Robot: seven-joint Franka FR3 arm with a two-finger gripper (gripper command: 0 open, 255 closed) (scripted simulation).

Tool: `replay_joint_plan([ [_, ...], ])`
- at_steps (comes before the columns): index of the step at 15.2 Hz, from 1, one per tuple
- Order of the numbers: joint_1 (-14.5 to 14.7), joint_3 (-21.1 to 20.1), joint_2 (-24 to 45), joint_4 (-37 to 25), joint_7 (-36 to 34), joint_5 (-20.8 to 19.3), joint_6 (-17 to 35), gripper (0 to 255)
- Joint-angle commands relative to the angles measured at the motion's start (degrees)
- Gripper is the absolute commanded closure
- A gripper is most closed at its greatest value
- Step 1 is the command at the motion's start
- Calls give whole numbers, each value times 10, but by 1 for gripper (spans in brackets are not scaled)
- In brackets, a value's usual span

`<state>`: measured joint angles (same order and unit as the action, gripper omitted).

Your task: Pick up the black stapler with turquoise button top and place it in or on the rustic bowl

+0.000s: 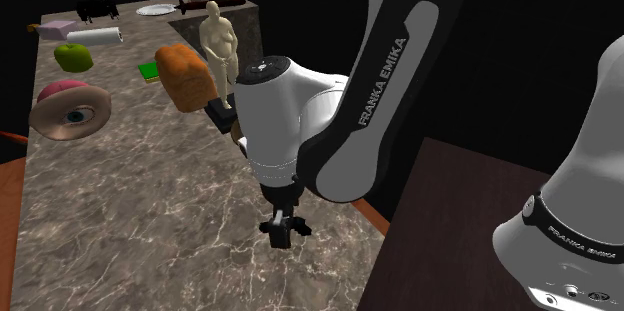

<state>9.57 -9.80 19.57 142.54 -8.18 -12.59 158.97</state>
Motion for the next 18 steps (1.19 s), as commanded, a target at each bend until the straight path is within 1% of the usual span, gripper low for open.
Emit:
replay_joint_plan([
  [1, 0, 0, 1, 0, 0, -1, 1, 0],
  [4, 0, 0, 1, 0, 0, -1, 1, 0],
  [5, 0, 0, 1, 0, 0, -1, 1, 255],
  [14, 0, 0, 1, 0, 0, -1, 1, 255],
  [18, -10, -14, -34, 7, 14, 19, -27, 255],
])
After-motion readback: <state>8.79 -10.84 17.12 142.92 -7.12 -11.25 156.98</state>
